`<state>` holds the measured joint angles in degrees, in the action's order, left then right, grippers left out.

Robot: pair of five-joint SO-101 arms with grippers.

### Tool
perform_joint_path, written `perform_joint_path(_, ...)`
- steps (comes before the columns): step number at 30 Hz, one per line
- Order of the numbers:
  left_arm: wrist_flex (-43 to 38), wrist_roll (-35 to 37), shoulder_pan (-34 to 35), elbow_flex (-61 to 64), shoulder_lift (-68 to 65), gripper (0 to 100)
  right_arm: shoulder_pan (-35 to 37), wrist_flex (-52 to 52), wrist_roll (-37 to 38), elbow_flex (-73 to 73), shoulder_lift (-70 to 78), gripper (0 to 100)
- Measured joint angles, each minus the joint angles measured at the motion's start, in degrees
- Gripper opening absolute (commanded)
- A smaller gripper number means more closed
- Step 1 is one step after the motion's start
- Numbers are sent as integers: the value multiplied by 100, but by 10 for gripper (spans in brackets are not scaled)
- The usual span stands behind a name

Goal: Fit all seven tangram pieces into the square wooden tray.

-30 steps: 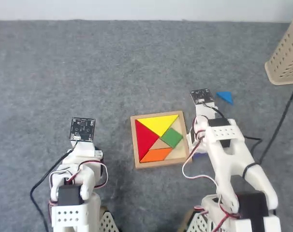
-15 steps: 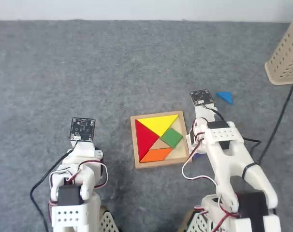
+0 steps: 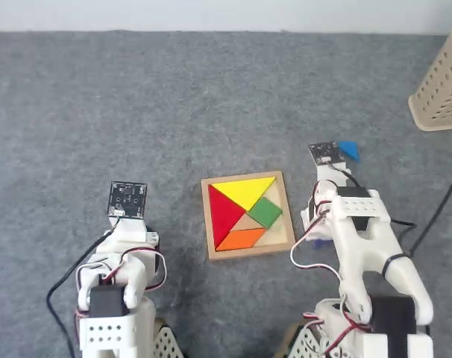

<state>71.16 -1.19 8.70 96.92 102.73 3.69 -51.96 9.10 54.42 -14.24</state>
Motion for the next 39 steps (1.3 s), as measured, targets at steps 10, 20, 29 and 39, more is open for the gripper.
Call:
perform_joint_path(10, 0, 0, 0, 0, 0, 11, 0, -53, 0, 0, 9, 263)
perform_joint_path(20, 0, 0, 0, 0, 0, 11, 0, -88, 0, -246, 466, 236)
perform_joint_path(29, 0, 0, 0, 0, 0, 11, -88, -88, 0, -325, 484, 91)
perform_joint_path(39, 0, 0, 0, 0, 0, 11, 97, -105, 0, 132, -642, 72)
